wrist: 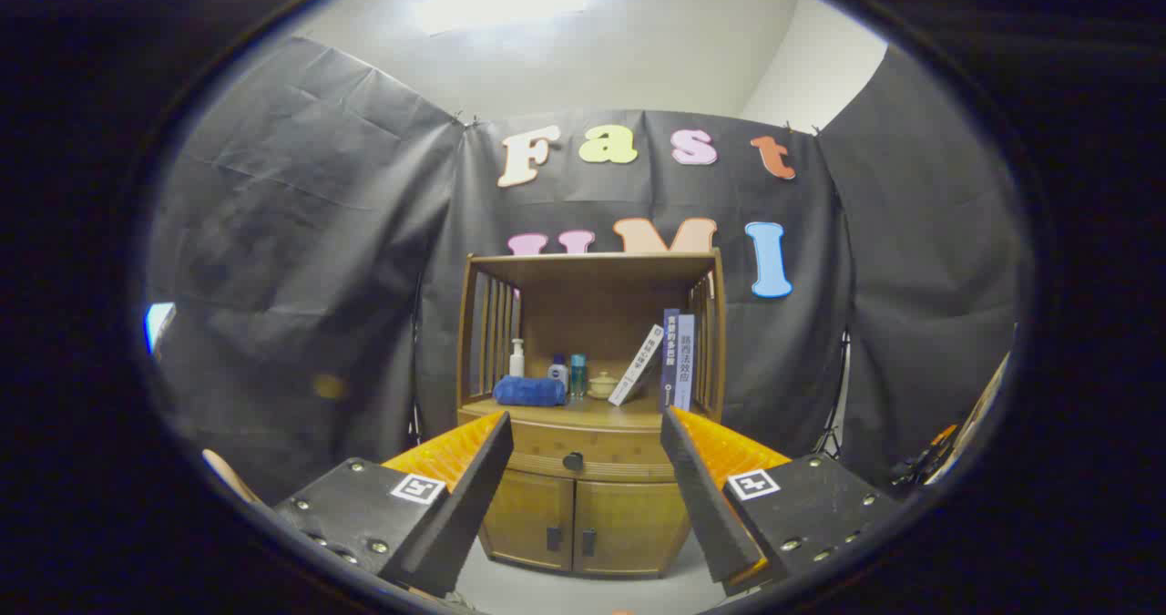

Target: Pull open the drawer, take out the items inside it, and place them on the countertop above the cabinet.

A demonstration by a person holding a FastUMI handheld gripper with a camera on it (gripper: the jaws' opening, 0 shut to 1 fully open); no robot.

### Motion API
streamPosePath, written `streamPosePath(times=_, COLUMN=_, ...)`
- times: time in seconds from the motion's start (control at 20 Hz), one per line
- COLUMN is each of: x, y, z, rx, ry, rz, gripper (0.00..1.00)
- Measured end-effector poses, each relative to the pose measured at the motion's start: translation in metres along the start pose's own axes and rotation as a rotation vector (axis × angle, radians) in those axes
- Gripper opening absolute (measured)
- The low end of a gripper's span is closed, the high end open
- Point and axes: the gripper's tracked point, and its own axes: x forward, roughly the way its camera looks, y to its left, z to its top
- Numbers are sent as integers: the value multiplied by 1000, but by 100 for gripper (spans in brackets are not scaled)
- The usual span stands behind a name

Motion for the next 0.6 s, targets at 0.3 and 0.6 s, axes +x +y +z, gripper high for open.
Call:
streamPosePath(times=0.3, x=0, y=4, z=-3, rx=-19, ry=8, rz=8, gripper=97)
streamPosePath(times=0.6, x=-1, y=0, z=-3, rx=-15, ry=2, rz=-10, gripper=97)
